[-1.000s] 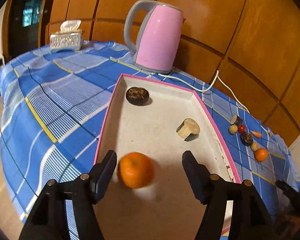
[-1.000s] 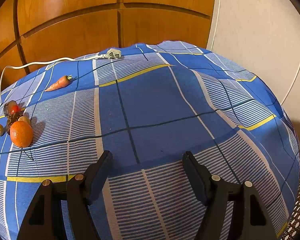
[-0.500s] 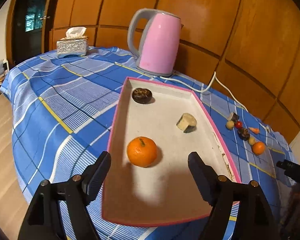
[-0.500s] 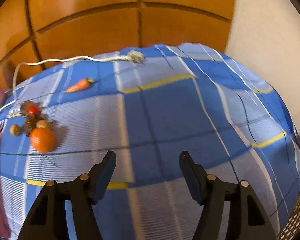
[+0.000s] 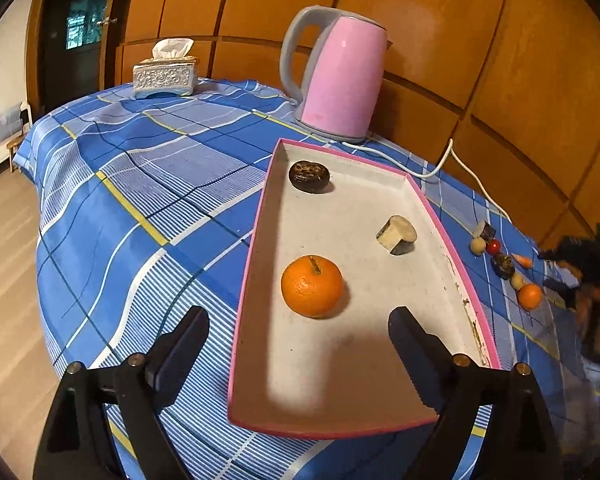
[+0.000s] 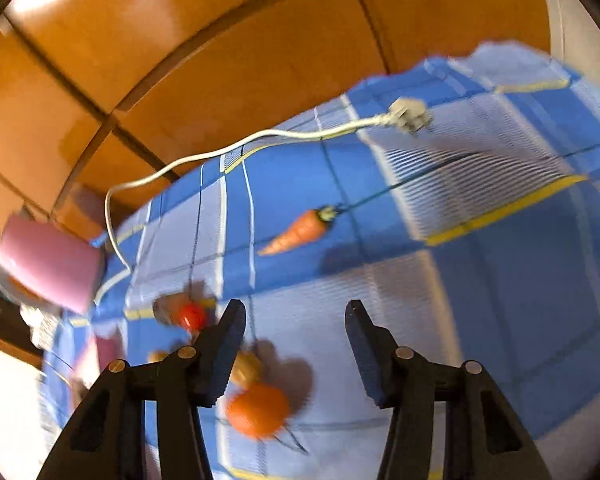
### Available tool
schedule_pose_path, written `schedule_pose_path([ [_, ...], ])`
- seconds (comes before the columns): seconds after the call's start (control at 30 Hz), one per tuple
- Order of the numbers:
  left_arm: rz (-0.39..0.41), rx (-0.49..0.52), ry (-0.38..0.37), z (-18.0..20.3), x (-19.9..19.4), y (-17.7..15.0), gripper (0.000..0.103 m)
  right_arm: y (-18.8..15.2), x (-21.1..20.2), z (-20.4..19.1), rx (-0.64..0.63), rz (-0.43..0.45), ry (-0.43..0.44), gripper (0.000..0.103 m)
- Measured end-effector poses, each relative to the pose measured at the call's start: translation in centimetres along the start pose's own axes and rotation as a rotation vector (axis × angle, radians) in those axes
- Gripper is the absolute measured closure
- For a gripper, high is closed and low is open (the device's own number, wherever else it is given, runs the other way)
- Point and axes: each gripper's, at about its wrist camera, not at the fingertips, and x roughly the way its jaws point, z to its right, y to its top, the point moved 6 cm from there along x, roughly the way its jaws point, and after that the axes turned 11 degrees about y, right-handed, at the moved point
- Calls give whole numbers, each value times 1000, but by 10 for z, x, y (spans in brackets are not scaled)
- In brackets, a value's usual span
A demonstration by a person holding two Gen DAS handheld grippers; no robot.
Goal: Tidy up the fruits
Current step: 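Reach the right gripper to the carrot and grasp it, then carry the carrot into the tray beside the slice and release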
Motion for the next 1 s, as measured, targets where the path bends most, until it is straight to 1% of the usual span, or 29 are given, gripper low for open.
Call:
schedule_pose_path([
  [0.03, 2, 4, 3, 0, 0, 0, 11, 5, 9, 0, 20, -7, 5, 50],
  [0.13, 7, 9, 10, 0, 1, 0, 11, 20, 32, 4, 78, 0, -17, 50],
  [0.2, -3, 1, 14, -3, 4, -1, 10, 27, 44, 9, 130, 10, -30, 50],
  [0.27, -17, -6, 24, -5, 8, -2, 10, 33, 51, 12, 152, 20, -35, 50],
  [0.3, -25, -13, 25, -7, 10, -2, 10, 37, 57, 12, 145, 19, -50, 54],
  [0.37, -33, -15, 30, -8, 13, -3, 10, 41, 63, 7, 108, 21, -82, 58],
  [0.43, -37, -10, 29, -8, 14, -4, 10, 45, 70, 4, 68, 16, -117, 67],
  [0.47, -37, -9, 28, -8, 14, -4, 10, 46, 71, 3, 40, 10, -139, 78],
  [0.53, -34, -8, 24, -7, 14, -4, 10, 47, 74, 0, -49, -7, -180, 80],
  [0.6, -37, -5, 23, -6, 14, -5, 9, 44, 73, -5, -97, -21, -187, 80],
  [0.67, -40, -1, 21, -5, 15, -5, 9, 40, 61, -11, -131, -14, -168, 80],
  [0.73, -43, -1, 17, -3, 15, -6, 9, 35, 50, -26, -194, 0, -133, 80],
  [0.8, -45, 0, 14, -2, 14, -6, 8, 25, 37, -50, -292, -10, -90, 80],
  [0.9, -46, -5, 10, -3, 12, -7, 7, 12, 24, -77, -379, -13, -38, 80],
  [0.97, -52, -10, 9, -4, 11, -8, 7, -2, 19, -99, -429, -35, 29, 80],
  [1.0, -56, -13, 6, -4, 11, -9, 7, -10, 17, -111, -452, -61, 74, 80],
])
